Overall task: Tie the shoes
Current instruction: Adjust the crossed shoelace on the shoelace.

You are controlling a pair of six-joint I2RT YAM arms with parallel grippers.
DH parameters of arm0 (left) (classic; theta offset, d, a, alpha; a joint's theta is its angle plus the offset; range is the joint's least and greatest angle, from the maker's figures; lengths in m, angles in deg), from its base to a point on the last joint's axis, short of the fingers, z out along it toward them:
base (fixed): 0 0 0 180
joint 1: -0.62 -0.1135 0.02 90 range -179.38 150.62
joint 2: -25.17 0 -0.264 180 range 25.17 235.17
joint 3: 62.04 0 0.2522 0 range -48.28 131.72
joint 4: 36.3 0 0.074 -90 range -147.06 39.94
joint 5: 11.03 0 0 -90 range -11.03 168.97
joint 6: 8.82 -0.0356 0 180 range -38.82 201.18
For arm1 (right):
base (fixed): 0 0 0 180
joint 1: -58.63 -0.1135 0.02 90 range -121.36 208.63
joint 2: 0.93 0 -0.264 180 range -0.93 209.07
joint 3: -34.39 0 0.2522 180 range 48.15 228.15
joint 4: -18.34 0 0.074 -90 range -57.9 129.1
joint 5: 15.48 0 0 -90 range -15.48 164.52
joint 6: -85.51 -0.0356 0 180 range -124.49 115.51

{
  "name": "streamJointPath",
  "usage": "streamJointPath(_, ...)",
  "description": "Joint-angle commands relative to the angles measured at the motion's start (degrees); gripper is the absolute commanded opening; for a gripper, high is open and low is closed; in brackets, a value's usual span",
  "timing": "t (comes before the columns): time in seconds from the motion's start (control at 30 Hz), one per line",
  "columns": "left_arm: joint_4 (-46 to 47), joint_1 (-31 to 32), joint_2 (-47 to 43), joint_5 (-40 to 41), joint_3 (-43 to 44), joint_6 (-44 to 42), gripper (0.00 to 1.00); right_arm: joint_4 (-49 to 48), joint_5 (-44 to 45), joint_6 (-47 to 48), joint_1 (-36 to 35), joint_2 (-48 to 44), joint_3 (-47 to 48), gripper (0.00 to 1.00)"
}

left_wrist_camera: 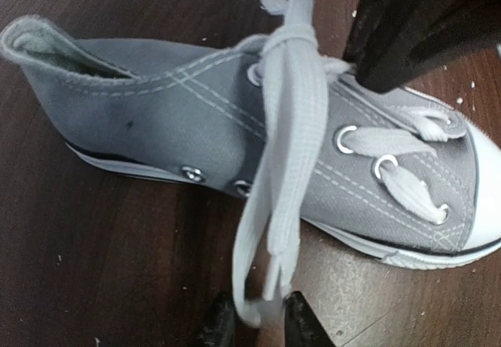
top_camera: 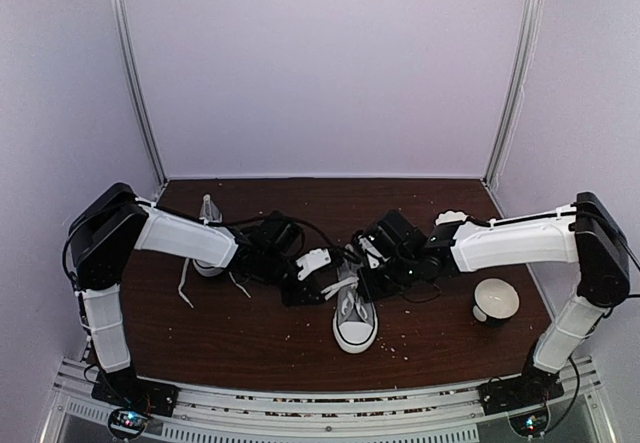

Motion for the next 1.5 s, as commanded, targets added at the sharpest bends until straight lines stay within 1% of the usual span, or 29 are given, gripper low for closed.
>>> streamJointPath(0.0,2.3,-0.1,-3.2,0.1,-0.1,-1.6,0.39,2.2,-1.8,1.4,-0.2,-2.1,0.3,0.00)
streamJointPath(0.07,2.9,-0.4,-4.9,-0.8,-0.7,-3.1,0.46,3.1,-2.0,1.8,-0.2,-2.3,0.6,0.00)
streamJointPath(0.13,2.0,-0.9,-6.1,-3.7,-0.1,-5.2,0.50,3.8,-1.9,2.4,-0.2,-2.6,0.7,0.00)
streamJointPath(0.17,0.7,-1.3,-6.4,-7.3,0.9,-6.3,0.51,4.3,-1.9,2.7,-0.1,-2.6,0.8,0.00)
streamJointPath(0.27,-3.5,-2.6,-6.3,-14.7,4.7,-8.1,0.51,5.3,-3.0,3.7,-0.1,-2.3,1.3,0.00)
streamJointPath(0.33,-2.0,-3.0,-5.9,-16.0,6.2,-7.0,0.51,4.9,-4.7,4.0,-0.1,-2.6,0.9,0.00)
streamJointPath(0.4,1.6,-3.4,-4.5,-13.3,8.2,-3.1,0.51,4.1,-6.5,4.2,-0.1,-3.2,0.3,0.00)
streamJointPath(0.47,4.0,-3.5,-1.2,-7.3,11.7,1.5,0.50,3.9,-7.6,4.3,-0.2,-3.3,0.1,0.00)
streamJointPath(0.57,2.6,-3.5,5.0,0.7,19.0,7.0,0.45,3.9,-8.7,4.4,-0.2,-3.0,0.0,0.00)
streamJointPath(0.7,3.5,-3.4,9.4,6.5,22.3,9.6,0.45,3.7,-10.1,4.0,-0.1,-3.3,-0.6,0.00)
streamJointPath(0.93,0.8,-3.2,14.5,9.1,25.4,10.2,0.45,4.1,-12.2,3.5,-0.2,-4.9,-2.5,0.00)
streamJointPath(1.2,0.4,-3.2,16.7,9.4,26.4,10.6,0.44,3.9,-15.3,1.8,-0.7,-9.1,-8.3,0.00)
streamJointPath(1.3,-1.1,-3.2,17.9,9.6,28.1,10.4,0.44,4.1,-15.9,1.5,-0.9,-10.0,-9.3,0.00)
streamJointPath(1.47,-1.6,-3.2,18.3,9.6,28.6,10.1,0.44,3.5,-16.0,1.4,-1.0,-10.0,-10.3,0.00)
